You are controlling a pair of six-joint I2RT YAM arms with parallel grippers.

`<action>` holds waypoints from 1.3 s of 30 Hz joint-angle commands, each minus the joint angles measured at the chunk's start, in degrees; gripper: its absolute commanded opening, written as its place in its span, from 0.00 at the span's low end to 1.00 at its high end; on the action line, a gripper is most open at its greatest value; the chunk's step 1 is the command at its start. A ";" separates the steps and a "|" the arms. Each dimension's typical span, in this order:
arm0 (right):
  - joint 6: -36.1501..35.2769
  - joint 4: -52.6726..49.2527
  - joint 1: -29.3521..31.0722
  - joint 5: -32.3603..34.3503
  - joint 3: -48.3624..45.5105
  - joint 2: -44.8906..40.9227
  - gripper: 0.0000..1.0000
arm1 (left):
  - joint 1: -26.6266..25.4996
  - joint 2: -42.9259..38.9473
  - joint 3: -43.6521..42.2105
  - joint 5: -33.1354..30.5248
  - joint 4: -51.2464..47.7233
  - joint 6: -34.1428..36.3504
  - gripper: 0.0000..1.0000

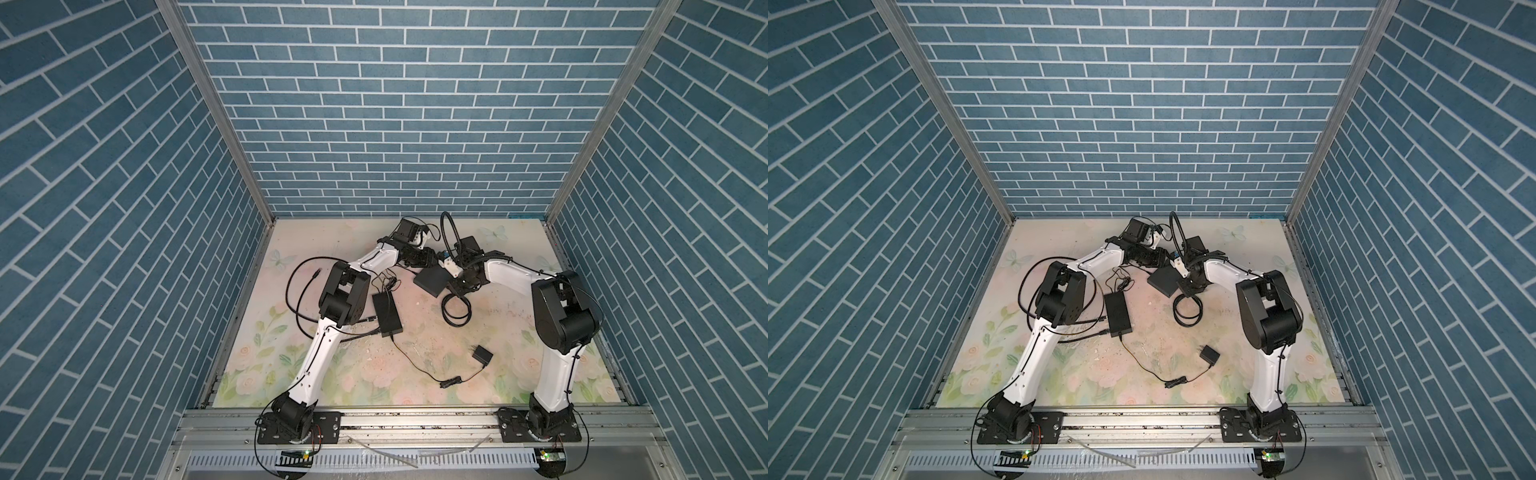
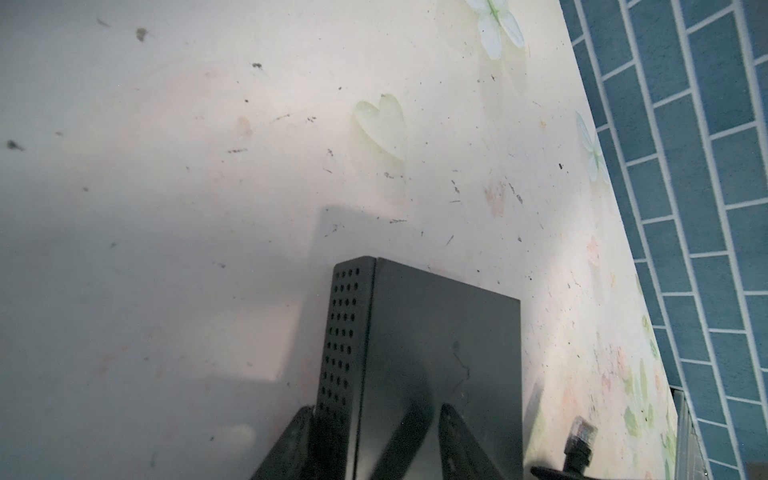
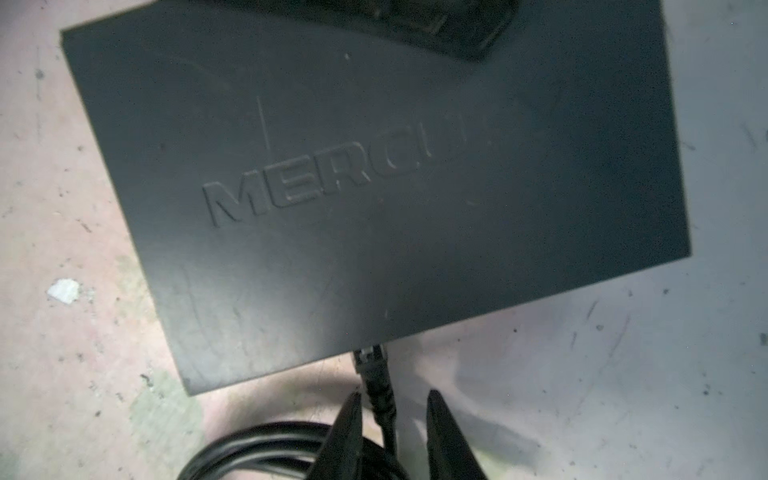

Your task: Insert the plug into the switch port

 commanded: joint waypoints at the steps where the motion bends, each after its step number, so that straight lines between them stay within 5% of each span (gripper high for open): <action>1: -1.55 -4.04 1.12 -0.18 3.06 2.77 0.28 | -0.93 -0.31 -2.02 0.75 -3.52 0.00 0.50; 8: -1.31 -6.56 1.67 4.21 7.30 6.83 0.23 | -1.38 -2.78 -7.82 2.76 0.05 -2.21 0.49; 12: -1.43 -5.63 1.77 4.66 6.63 6.29 0.08 | -1.39 -4.23 -11.11 2.62 1.70 -2.70 0.48; 18: -2.22 0.05 1.77 4.75 3.49 2.81 0.00 | -2.11 -4.61 -13.08 4.16 1.78 -2.89 0.45; 26: -1.70 19.34 1.77 1.66 -1.45 -3.05 0.00 | -5.01 -5.34 -16.10 6.45 2.46 -3.75 0.43; 39: -5.39 31.97 1.81 -6.76 -3.44 -1.03 0.05 | -6.83 -5.95 -18.27 10.63 5.47 -6.86 0.41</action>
